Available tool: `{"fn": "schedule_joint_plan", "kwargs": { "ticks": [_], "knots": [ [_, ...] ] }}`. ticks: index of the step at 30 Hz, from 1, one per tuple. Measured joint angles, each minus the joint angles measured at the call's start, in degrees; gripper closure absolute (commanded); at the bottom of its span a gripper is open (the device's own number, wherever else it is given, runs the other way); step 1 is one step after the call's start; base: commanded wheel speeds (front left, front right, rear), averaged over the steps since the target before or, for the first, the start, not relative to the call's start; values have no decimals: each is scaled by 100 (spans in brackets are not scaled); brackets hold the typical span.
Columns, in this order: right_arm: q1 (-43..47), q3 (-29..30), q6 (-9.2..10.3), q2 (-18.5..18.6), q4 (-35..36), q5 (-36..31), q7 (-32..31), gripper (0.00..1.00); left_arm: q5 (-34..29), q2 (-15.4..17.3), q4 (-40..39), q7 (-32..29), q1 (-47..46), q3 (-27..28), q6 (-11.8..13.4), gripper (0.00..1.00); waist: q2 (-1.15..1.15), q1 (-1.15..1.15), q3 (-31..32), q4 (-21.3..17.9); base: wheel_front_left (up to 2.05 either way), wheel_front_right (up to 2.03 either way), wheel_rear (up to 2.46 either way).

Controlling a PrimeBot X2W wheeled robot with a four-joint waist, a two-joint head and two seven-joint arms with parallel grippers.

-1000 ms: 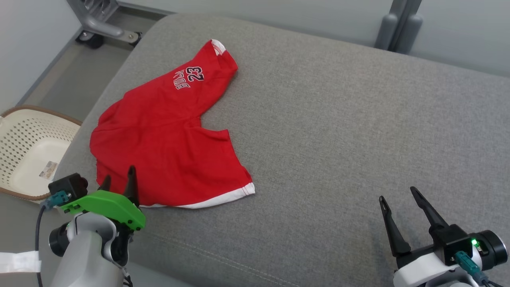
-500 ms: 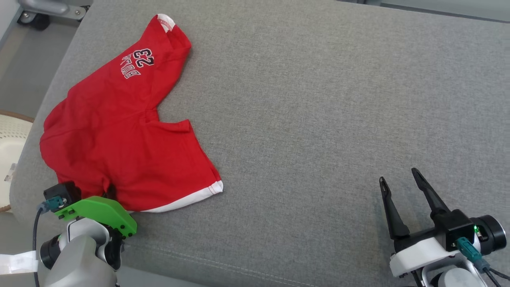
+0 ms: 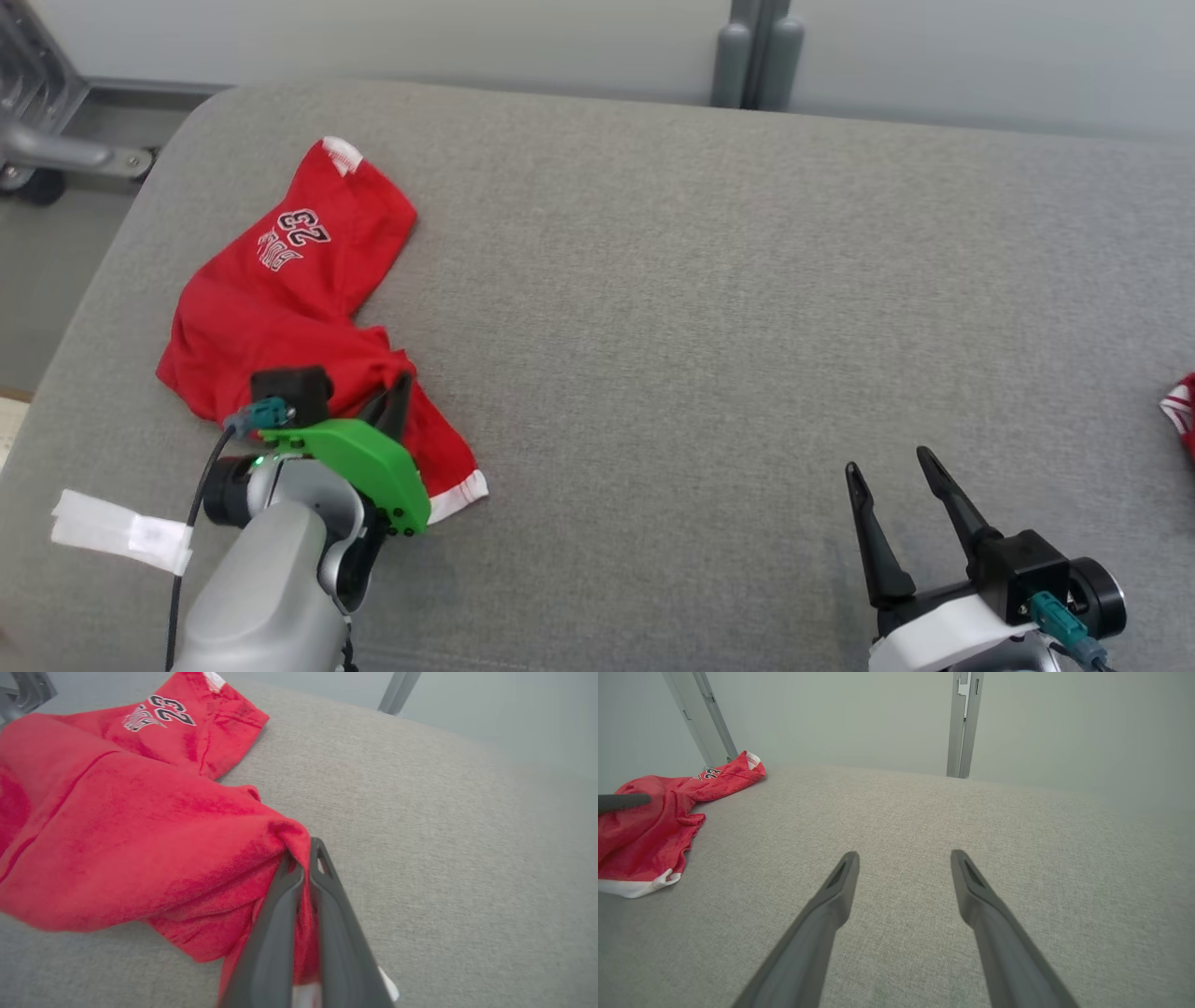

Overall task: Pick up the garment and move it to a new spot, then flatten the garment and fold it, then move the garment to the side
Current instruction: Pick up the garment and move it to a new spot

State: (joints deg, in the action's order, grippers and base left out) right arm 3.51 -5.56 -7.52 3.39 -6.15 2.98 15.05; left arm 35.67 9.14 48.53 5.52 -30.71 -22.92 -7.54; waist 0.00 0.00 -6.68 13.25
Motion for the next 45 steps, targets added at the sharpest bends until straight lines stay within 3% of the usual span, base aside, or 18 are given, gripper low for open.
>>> {"fn": "schedule_joint_plan", "kwargs": {
  "ticks": [11, 20, 25, 35, 36, 37, 38, 39, 45],
  "knots": [
    [9, -86, 0, -48, -68, 246, 1, 0, 196, -97, -2053, -966, 53, -1193, 0, 100, 0, 0, 300, -1137, 0, 0, 0],
    [-244, -213, 0, -46, -81, 485, 1, 0, 67, -488, -2770, -1693, -522, -1890, 2, 100, 0, 0, 253, -2317, 0, 0, 0],
    [-408, -307, 0, -46, -69, 678, 1, 0, -22, -600, -2493, -1805, -987, -2141, 160, 100, 0, 0, 108, -2943, 0, 0, 0],
    [-674, -471, 1, -43, 10, 1001, 0, 0, -333, -508, -503, -1288, -1728, -2068, 353, 100, 0, 0, -534, -3829, 0, 0, 0],
    [-683, -470, 1, -43, 19, 1007, 0, 0, -364, -467, -330, -1200, -1788, -2054, 355, 97, 0, 0, -610, -3881, 0, 0, 0],
    [-687, -468, 1, -43, 22, 1015, 0, 0, -372, -428, -163, -1118, -1828, -2039, 356, 69, 0, 0, -683, -3932, 0, 0, 0],
    [-689, -463, 1, -43, 21, 1020, 0, 0, -368, -410, -14, -1042, -1850, -2003, 360, 19, 0, 0, -750, -3977, 0, 0, 0],
    [-700, -449, 0, -45, 19, 1022, 0, 0, -354, -410, 119, -982, -1866, -1982, 359, 0, 0, 0, -814, -4018, 0, 0, 0],
    [-710, -368, 1, -49, -60, 1016, 0, 0, -266, -490, 586, -725, -1973, -2015, 199, 0, 0, 0, -1000, -4061, 0, 0, 0]
  ]
}}
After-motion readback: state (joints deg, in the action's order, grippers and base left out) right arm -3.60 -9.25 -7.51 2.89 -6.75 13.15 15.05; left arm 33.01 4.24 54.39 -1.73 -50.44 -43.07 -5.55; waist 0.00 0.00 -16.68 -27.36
